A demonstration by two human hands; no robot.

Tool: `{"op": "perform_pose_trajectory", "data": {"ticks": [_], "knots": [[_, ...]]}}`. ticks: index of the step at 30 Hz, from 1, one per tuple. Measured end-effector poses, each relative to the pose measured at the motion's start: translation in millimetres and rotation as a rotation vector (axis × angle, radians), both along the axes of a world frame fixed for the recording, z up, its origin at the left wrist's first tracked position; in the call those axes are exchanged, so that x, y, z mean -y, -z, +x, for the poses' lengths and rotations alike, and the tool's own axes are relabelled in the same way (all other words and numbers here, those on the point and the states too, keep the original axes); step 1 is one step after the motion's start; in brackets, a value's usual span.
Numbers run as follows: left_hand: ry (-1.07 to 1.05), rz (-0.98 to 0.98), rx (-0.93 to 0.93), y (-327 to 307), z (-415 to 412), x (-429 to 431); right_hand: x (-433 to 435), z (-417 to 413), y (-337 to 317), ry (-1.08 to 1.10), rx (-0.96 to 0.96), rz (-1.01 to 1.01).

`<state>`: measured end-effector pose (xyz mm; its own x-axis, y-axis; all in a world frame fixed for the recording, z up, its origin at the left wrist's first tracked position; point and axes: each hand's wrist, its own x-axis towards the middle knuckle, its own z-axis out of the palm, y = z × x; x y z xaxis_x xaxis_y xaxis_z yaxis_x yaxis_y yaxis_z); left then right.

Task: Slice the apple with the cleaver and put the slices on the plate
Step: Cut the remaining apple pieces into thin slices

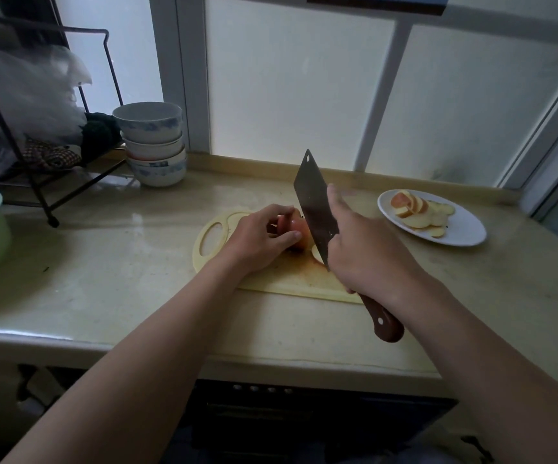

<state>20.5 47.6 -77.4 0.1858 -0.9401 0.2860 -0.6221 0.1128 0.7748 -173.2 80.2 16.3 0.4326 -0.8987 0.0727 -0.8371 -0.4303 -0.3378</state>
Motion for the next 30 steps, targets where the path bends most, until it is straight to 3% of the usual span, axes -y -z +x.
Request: {"op": "perform_pose_trajectory", "data": {"ticks": [10, 30], "knots": [[-0.001, -0.016, 0.012, 4.9, 2.6, 3.6, -32.3, -8.0, 2.6, 0.02, -0.112, 0.025], [0.013, -0.031, 0.001, 8.5, 5.8, 7.3, 24.1, 12.1, 8.3, -0.006, -0.093, 0.201]]}}
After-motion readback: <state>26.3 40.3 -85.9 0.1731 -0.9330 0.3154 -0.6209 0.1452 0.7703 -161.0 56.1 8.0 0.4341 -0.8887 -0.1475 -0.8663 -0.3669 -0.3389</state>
